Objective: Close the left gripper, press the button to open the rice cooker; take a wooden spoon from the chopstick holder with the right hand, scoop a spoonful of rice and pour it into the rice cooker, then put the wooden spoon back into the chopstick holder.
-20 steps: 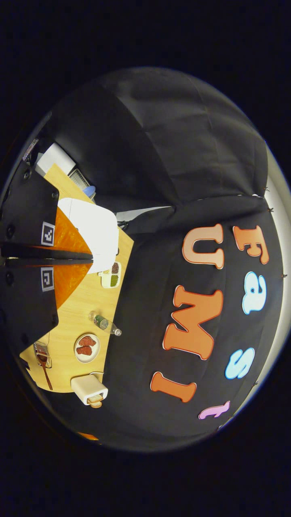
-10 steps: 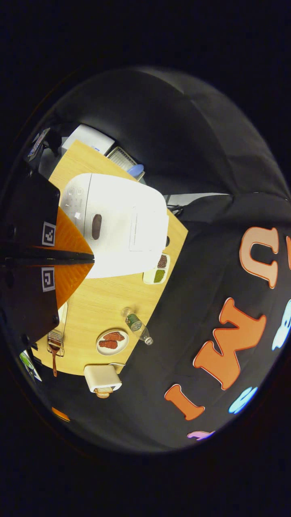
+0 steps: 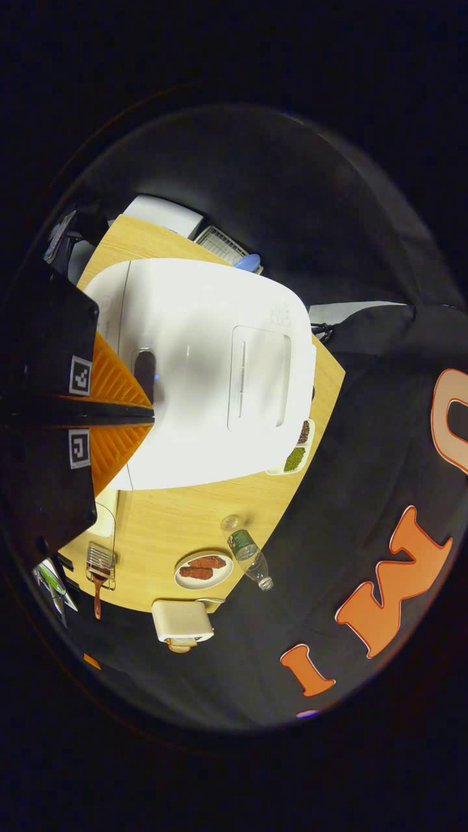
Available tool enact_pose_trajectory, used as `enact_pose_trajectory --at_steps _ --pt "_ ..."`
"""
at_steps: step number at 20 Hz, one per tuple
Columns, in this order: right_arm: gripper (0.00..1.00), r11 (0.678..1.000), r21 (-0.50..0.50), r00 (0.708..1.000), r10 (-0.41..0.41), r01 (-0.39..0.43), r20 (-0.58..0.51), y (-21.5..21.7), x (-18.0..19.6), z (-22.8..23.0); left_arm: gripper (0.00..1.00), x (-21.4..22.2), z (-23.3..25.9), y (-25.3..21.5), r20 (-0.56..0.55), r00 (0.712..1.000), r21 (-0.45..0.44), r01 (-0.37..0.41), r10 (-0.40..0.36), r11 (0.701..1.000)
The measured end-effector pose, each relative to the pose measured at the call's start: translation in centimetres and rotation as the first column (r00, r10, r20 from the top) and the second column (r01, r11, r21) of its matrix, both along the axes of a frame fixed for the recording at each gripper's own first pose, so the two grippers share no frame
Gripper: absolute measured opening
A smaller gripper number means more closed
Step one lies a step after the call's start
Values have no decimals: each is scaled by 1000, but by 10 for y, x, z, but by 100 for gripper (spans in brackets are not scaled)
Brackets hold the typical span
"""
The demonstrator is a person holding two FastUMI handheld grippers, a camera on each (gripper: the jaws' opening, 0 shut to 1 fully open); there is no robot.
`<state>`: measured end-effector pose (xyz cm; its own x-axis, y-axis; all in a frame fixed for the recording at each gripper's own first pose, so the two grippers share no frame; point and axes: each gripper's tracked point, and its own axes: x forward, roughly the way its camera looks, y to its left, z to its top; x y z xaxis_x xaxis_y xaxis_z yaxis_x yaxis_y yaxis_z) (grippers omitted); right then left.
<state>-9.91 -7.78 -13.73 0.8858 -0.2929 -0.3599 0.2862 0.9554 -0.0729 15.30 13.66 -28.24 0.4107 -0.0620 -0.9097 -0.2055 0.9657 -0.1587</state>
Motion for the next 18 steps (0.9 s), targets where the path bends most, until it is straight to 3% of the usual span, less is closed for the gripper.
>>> enact_pose_trajectory --at_steps 9,12,15,18 --pt "95 1000 11 999 11 -11 -34 7 4 -17 6 -3 -22 9 -13 1000 -18 -7 6 1000" --pt "95 999 23 999 24 -23 -44 8 6 -23 6 6 -2 3 76 996 4 54 -54 999" --pt "95 998 55 998 25 -22 -56 8 12 -36 6 20 38 1 264 957 83 105 -123 991" --pt "95 995 100 997 23 -16 -71 10 17 -51 6 35 92 12 465 872 186 75 -155 980"
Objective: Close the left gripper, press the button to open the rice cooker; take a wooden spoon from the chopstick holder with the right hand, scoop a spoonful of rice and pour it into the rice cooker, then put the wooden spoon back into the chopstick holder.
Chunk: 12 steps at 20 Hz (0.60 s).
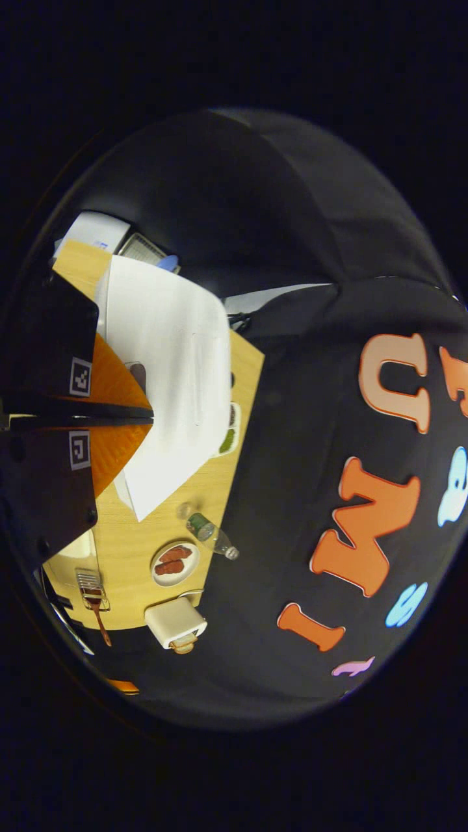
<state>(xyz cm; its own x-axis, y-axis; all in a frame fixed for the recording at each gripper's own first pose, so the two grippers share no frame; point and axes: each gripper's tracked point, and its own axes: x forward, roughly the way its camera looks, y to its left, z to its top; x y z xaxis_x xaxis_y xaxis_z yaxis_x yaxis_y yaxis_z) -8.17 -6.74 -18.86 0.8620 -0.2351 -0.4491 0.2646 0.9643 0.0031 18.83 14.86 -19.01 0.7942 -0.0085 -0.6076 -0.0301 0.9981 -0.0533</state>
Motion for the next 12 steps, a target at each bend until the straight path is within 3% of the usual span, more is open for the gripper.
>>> enact_pose_trajectory --at_steps 2,9,12 --pt "95 1000 19 1000 10 -10 7 3 13 -5 6 4 38 10 131 991 56 -22 14 998" --pt "95 997 78 999 20 -18 -36 5 29 -41 6 -40 98 4 326 945 149 -68 16 986" --pt "95 995 102 996 5 4 -84 0 28 -67 18 -57 108 -18 367 930 146 -48 -9 988"
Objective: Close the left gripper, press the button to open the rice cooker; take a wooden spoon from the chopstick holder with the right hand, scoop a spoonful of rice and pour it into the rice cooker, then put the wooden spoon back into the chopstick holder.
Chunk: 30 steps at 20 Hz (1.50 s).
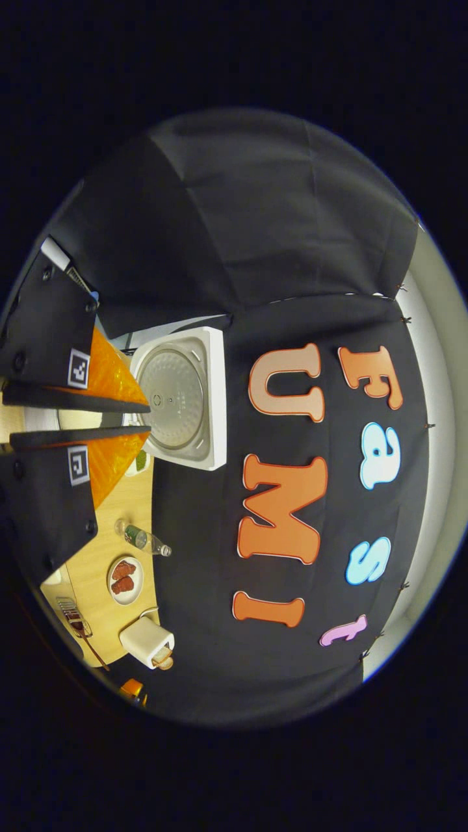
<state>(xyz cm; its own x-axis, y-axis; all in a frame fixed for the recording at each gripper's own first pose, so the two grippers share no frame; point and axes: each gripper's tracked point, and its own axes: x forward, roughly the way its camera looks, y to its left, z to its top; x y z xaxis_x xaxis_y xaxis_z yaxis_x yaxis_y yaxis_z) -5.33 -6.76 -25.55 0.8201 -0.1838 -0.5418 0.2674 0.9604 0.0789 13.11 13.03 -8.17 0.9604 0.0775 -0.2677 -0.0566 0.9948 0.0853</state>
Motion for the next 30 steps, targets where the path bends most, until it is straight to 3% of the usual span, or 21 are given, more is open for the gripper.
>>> enact_pose_trajectory --at_steps 2,3,4,6,9,11,14,15,17,19,22,24,28,30 --pt "98 1000 3 999 -16 16 -34 -9 -6 -15 48 -7 7 -8 20 1000 21 1 -1 1000" --pt "95 1000 -11 999 -28 27 -43 -17 -7 -20 55 -9 12 -8 37 999 43 -11 9 999" --pt "95 999 -28 998 -40 39 -54 -27 -10 -26 71 -11 13 -8 50 999 61 -17 14 998" --pt "95 998 -24 996 -55 54 -68 -39 -13 -33 86 -20 3 -29 28 998 69 48 -50 996" --pt "95 997 -13 992 -72 71 -100 -47 -23 -53 86 -27 19 -58 154 979 98 118 -133 988" --pt "94 997 13 989 -74 76 -129 -44 -31 -67 85 -31 16 -63 174 977 136 100 -123 986" --pt "94 992 54 978 -103 114 -179 -38 -46 -92 95 -32 18 -70 175 982 142 47 -72 989" --pt "94 990 59 976 -115 127 -185 -38 -47 -99 100 -30 18 -73 182 981 132 43 -67 990" --pt "94 985 73 967 -136 154 -214 -37 -54 -115 100 -33 13 -84 171 982 113 66 -85 991" --pt "94 968 119 951 -185 219 -247 -39 -58 -131 100 -39 14 -85 179 980 121 69 -90 990" --pt "92 938 222 944 -207 266 -259 -22 -51 -144 100 -45 20 -100 225 967 38 114 -120 993" --pt "89 911 278 936 -232 304 -263 -18 -45 -150 100 -50 20 -95 232 966 48 103 -111 994" --pt "69 872 340 924 -266 353 -275 -9 -41 -157 100 -51 17 -85 222 970 69 81 -95 994" --pt "46 859 356 919 -278 368 -279 -8 -37 -161 100 -51 13 -78 212 974 60 70 -81 996"
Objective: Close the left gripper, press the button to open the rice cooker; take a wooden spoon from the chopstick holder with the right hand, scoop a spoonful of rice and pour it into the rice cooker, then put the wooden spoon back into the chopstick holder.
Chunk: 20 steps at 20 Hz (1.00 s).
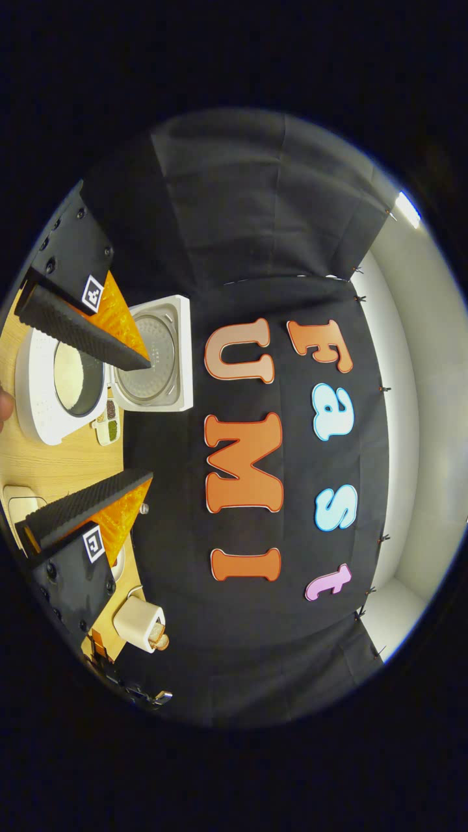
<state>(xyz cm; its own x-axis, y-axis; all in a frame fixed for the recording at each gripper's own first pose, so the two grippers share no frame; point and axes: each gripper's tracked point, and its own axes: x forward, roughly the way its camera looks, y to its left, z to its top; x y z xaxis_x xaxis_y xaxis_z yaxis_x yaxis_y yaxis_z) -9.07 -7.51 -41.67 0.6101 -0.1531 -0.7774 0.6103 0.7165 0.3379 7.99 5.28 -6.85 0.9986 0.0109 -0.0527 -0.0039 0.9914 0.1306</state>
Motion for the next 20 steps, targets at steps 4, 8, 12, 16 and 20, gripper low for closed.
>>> enact_pose_trajectory --at_steps 4,8,12,16,20 --pt "22 1000 -5 1000 -28 28 3 0 -2 0 100 0 -5 9 -4 1000 3 -13 13 1000" --pt "18 999 -37 998 -28 30 51 1 4 15 100 2 -7 13 -7 1000 3 -10 10 1000" --pt "17 996 -90 991 -4 16 135 3 19 60 100 3 -10 20 -11 1000 -1 -11 11 1000" --pt "17 995 -101 973 43 -20 226 22 37 109 100 3 -12 30 -9 1000 -8 -18 18 1000" --pt "17 986 -69 948 164 -150 273 74 47 131 100 5 -23 38 -30 999 -33 -14 13 999"
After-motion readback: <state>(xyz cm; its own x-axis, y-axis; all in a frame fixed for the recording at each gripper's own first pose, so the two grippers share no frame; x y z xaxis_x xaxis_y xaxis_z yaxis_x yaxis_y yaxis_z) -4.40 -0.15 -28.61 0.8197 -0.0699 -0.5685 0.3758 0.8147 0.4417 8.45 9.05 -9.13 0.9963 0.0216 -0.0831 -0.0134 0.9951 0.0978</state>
